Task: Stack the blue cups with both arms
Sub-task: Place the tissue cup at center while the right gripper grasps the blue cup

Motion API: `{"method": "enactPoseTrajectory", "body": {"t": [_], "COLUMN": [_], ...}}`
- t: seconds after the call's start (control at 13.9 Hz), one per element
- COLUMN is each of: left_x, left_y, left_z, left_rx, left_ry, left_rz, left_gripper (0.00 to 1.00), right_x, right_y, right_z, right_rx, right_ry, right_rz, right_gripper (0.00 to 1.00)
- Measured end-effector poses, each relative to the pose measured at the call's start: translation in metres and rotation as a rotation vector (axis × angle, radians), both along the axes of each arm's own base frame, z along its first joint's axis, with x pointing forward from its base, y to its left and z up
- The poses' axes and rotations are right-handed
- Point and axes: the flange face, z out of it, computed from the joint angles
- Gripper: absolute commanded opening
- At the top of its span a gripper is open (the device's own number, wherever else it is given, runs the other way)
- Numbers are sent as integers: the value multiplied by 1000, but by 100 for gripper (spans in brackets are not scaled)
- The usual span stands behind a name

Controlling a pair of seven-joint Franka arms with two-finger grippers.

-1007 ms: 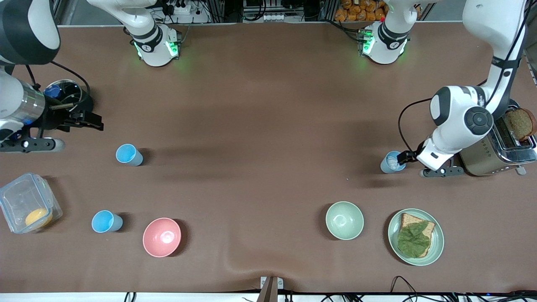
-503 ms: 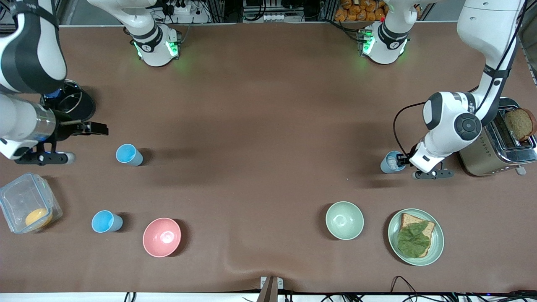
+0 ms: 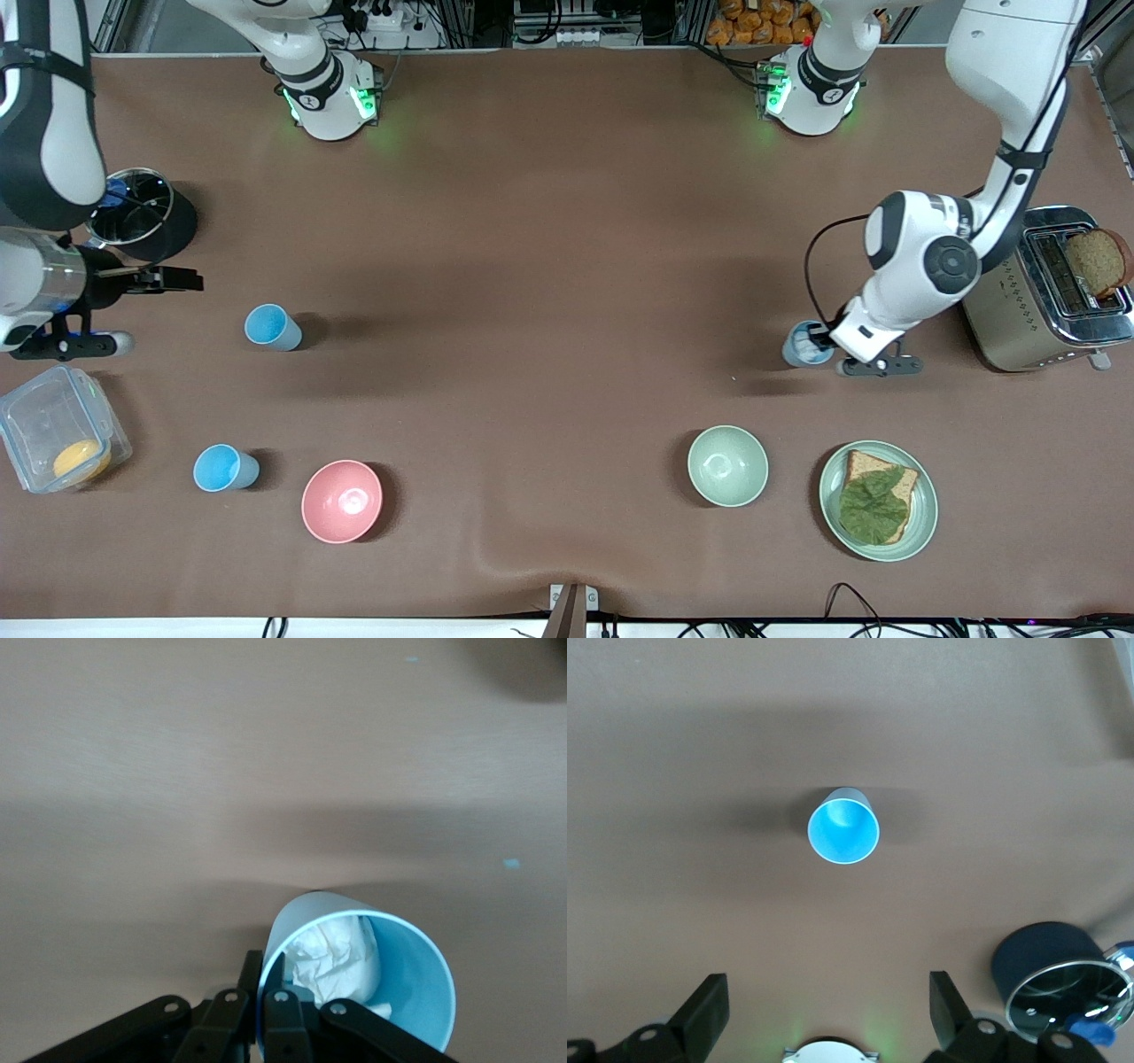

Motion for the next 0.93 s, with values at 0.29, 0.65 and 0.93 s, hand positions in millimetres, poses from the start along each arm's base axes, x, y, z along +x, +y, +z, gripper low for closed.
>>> {"method": "enactPoseTrajectory", "body": {"t": [0.29, 0.65, 0.93], "left_x": [-20, -71, -99], "left_y": [-103, -250, -329], "left_z": [18, 35, 20], "left_rx": [-66, -113, -120], "left_ry": [3, 21, 44], "left_rz": [110, 253, 335], "left_gripper": [0, 0, 0], "right_x": [8, 12, 11], "right_y": [-11, -25, -31], "right_z": [-36, -121, -139], "right_rx": [20, 42, 34], "right_ry": [38, 186, 195], "right_rz": [26, 8, -9], "right_gripper": [100, 100, 100]}}
